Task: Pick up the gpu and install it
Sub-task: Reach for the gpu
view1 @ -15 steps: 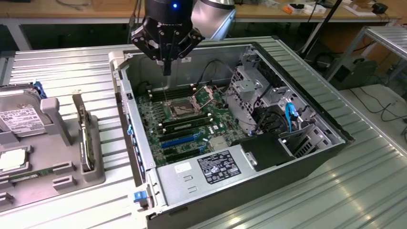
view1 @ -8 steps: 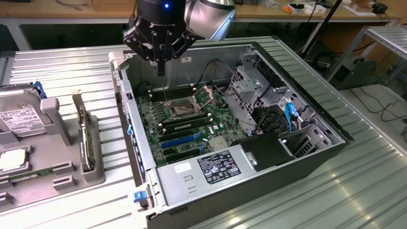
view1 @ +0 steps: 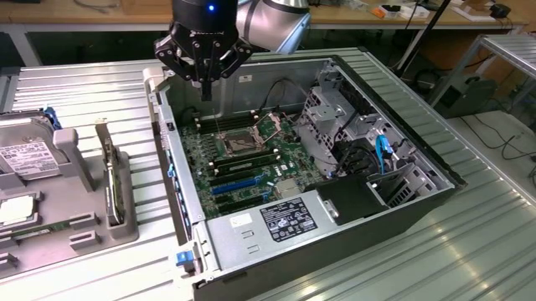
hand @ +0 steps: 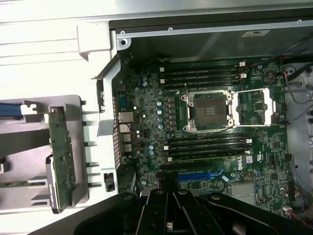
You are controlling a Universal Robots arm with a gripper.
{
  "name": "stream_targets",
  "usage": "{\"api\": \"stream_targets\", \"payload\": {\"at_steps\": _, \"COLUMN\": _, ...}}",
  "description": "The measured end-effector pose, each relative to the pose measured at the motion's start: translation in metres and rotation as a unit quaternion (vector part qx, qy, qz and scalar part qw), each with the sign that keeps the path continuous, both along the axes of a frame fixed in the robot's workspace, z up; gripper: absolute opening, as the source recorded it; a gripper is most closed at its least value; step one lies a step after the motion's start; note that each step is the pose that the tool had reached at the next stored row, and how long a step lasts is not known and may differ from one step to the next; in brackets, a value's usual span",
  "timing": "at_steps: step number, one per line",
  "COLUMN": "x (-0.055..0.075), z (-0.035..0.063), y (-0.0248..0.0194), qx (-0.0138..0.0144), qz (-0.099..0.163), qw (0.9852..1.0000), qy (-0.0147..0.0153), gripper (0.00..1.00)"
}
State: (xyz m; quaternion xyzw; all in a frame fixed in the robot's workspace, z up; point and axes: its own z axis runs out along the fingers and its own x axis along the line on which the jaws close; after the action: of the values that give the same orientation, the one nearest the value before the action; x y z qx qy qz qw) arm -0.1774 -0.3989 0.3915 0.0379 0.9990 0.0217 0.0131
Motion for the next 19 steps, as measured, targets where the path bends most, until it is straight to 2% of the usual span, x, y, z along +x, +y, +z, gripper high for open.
{"api": "stream_targets", "payload": {"at_steps": 13, "x": -0.0004, "z": 0.0000, "y": -0.0001, "qx": 0.0000, "qz": 0.000, "qw": 1.0000, "qy": 0.0001, "gripper": 0.11}}
{"api": "stream_targets", "payload": {"at_steps": 19, "x": -0.0076, "z": -0.0002, "y": -0.0002, "qx": -0.0001, "qz": 0.000, "qw": 1.0000, "qy": 0.0002, "gripper": 0.11}}
